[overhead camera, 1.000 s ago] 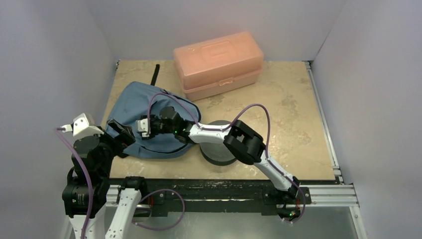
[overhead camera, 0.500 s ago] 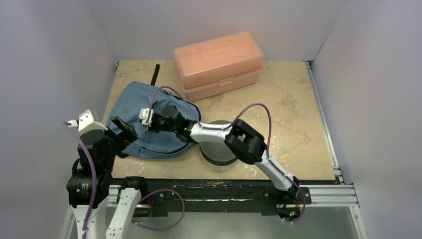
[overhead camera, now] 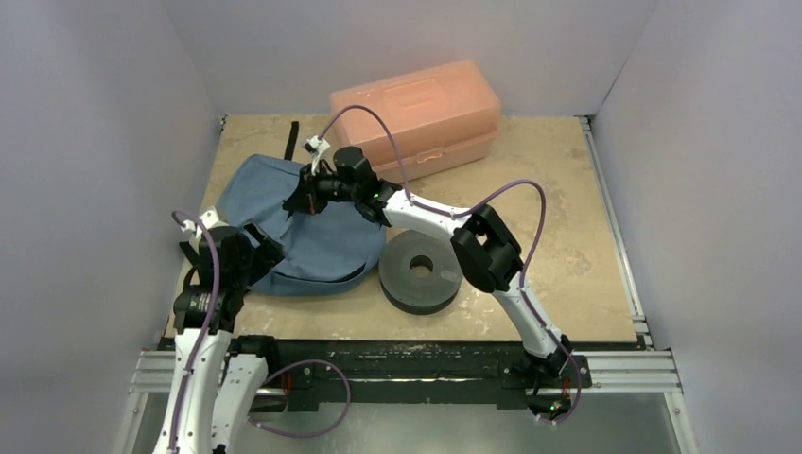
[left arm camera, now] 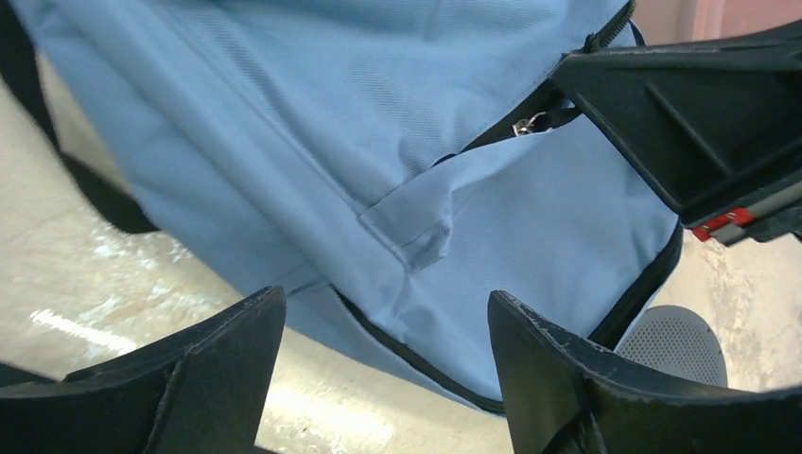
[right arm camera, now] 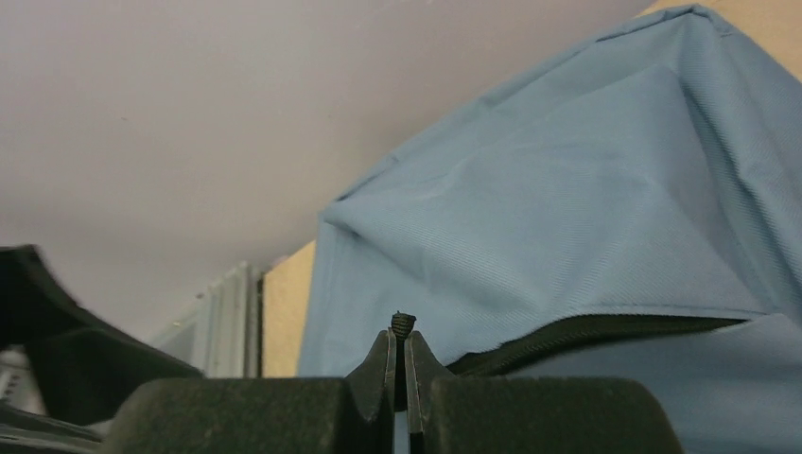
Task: Pack the student bag
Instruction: Zip the student bag at the center of the board.
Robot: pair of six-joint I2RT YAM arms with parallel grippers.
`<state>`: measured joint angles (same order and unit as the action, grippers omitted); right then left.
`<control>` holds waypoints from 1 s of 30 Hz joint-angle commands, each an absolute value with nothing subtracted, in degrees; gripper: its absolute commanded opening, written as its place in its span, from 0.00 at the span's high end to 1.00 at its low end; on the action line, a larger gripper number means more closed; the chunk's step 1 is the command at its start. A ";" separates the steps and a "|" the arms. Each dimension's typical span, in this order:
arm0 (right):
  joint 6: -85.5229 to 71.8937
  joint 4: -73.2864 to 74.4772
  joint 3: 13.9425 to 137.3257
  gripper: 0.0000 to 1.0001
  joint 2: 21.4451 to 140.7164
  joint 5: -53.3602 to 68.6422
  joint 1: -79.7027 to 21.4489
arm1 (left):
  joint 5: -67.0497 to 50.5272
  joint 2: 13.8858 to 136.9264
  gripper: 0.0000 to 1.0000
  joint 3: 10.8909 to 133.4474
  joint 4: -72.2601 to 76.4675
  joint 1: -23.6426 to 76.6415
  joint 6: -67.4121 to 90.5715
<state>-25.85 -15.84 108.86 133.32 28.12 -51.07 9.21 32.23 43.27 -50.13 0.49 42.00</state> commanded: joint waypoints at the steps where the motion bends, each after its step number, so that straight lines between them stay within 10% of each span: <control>1: -33.35 -13.71 115.42 1.00 131.92 31.67 -51.15 | 2.35 36.13 0.17 42.46 -34.68 0.25 33.40; 7: -34.49 -12.84 119.10 1.00 133.44 32.08 -51.11 | -2.71 49.18 0.09 47.22 -33.02 0.17 21.25; 21: -34.12 -11.02 124.42 1.00 135.16 21.65 -51.11 | 2.62 60.74 1.00 48.14 -36.52 0.15 17.16; 30: -27.45 -5.60 137.88 1.00 142.16 3.59 -50.22 | -0.39 60.03 1.00 44.69 -37.18 0.17 13.37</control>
<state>-31.70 0.14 131.33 143.41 16.97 -52.80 1.65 59.88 46.28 -32.49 0.38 16.51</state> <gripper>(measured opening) 0.016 0.050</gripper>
